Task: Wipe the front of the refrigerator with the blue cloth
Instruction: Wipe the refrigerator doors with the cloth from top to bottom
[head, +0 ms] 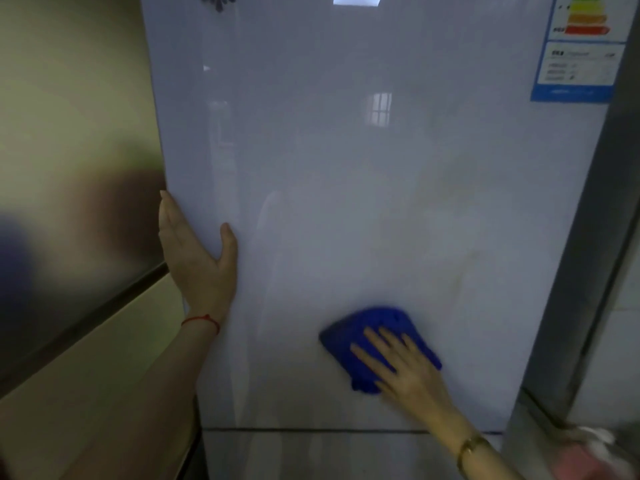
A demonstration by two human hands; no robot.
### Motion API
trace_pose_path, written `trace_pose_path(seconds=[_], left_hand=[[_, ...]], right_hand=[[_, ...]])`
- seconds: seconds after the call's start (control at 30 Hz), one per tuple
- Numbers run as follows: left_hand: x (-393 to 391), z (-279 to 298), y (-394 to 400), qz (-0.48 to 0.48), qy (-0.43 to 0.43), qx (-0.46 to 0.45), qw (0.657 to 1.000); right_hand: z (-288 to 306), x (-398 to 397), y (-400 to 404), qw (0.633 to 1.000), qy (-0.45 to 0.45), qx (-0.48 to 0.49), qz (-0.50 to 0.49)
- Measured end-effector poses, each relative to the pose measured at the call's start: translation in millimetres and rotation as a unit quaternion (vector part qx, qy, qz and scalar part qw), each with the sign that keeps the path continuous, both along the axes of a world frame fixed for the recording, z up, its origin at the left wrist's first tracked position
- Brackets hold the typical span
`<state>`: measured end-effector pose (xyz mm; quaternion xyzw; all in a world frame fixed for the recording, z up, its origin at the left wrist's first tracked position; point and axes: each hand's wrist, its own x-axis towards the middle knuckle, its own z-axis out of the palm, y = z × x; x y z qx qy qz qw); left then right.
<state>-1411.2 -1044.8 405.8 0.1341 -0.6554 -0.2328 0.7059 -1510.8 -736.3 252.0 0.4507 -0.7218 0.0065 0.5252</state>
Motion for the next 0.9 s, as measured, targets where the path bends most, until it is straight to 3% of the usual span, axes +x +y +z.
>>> trace_pose_path(seconds=[0.1,0.2,0.3,0.33,0.5,0.57,0.63,0.7,0.8,0.9], left_hand=[[0.8,0.1,0.7,0.002,0.005,-0.005,1.000],[0.0,0.6,0.2,0.000,0.006,-0.010,1.000],[-1.1,0.9,-1.4,0.002,0.008,-0.010,1.000],[-1.2,0.9,-1.4,0.002,0.006,-0.007,1.000],[-0.9,1.4,-1.5,0.003,0.000,-0.007,1.000],[-1.5,1.6,-2.8,0.006,-0.003,-0.006,1.000],[-2.3,1.8,-4.6,0.013,-0.006,-0.003,1.000],[-3.0,1.1,-5.1,0.015,-0.009,-0.002,1.000],[-1.9,1.7,-4.9,0.008,-0.012,-0.003,1.000],[-1.3,1.3,-4.3,-0.004,-0.015,0.006,1.000]], right_hand=[[-20.7,3.6,4.6,0.999,-0.032,-0.027,-0.021],[50.4,3.1,-6.0,0.989,-0.046,-0.141,-0.013],[130.6,9.1,-32.6,0.946,-0.094,-0.311,0.009],[140.8,12.5,-41.6,0.945,-0.089,-0.316,0.010],[95.0,11.2,-28.3,0.991,-0.034,-0.133,0.005],[119.0,5.4,-15.8,0.975,-0.064,-0.212,0.009],[180.3,3.6,-21.4,0.940,-0.079,-0.333,0.017],[245.4,5.6,-39.8,0.920,-0.056,-0.388,0.013],[269.6,17.8,-81.7,0.952,-0.020,-0.306,0.022],[213.3,24.9,-93.8,0.990,0.005,-0.129,0.050]])
